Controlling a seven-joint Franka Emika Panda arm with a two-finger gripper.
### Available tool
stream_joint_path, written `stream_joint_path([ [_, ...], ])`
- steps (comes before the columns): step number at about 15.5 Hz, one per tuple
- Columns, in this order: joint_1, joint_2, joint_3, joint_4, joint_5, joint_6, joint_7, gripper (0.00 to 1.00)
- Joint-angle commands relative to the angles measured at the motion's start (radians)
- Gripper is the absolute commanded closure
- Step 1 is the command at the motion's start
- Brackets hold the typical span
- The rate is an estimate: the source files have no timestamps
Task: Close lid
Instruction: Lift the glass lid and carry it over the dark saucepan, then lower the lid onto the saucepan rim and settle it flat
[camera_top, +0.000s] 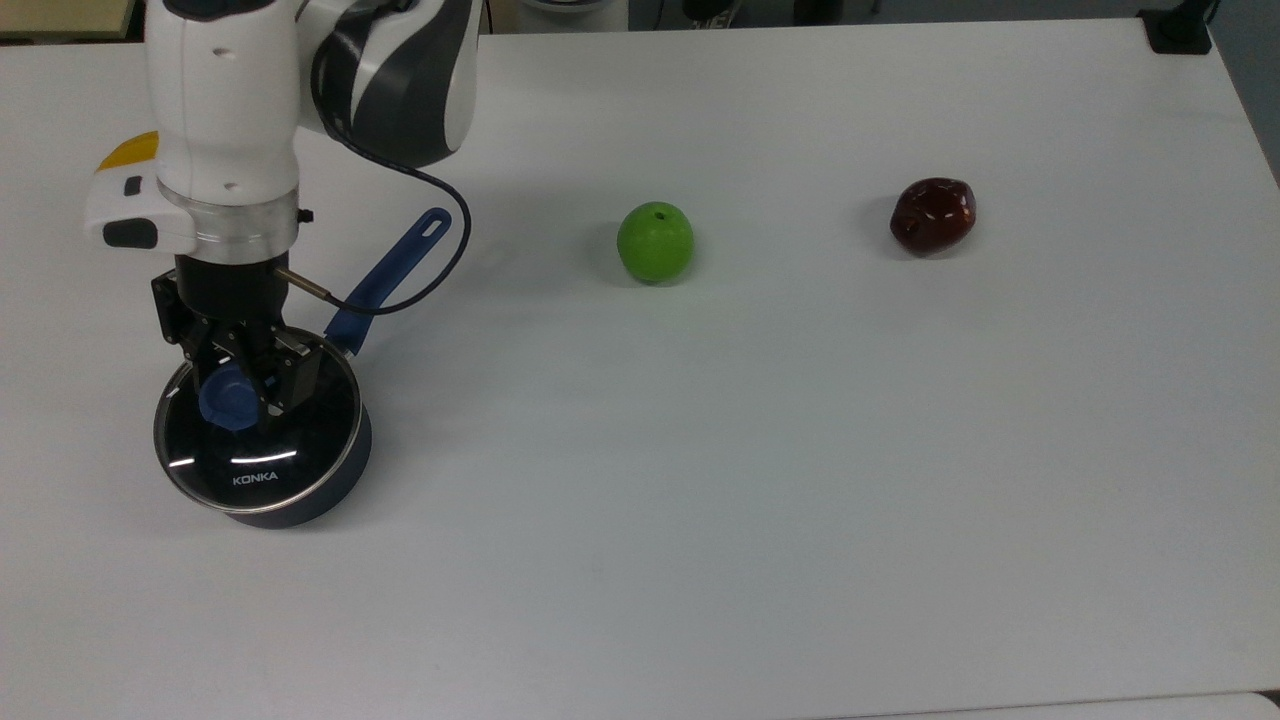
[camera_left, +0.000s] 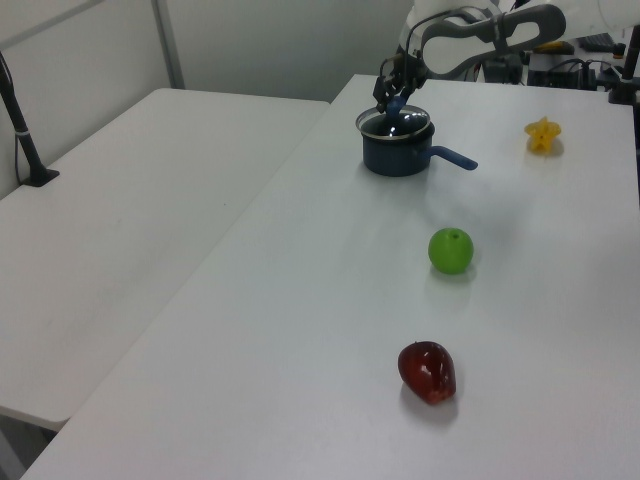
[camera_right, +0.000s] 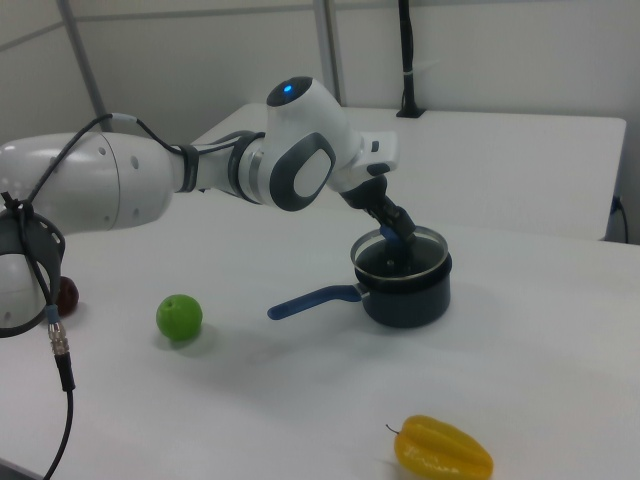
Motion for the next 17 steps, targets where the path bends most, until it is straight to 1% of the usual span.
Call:
stream_joint_path([
  [1, 0.012, -0.006, -0.013, -0.015, -0.043, -0.017, 0.03, 0.44],
  [12, 0.006, -0.008, -0.015, -0.047, -0.048, -0.009, 0.021, 0.44],
  [17, -0.002, -0.032, -0.023, -0.078, -0.048, -0.009, 0.016, 0.44],
])
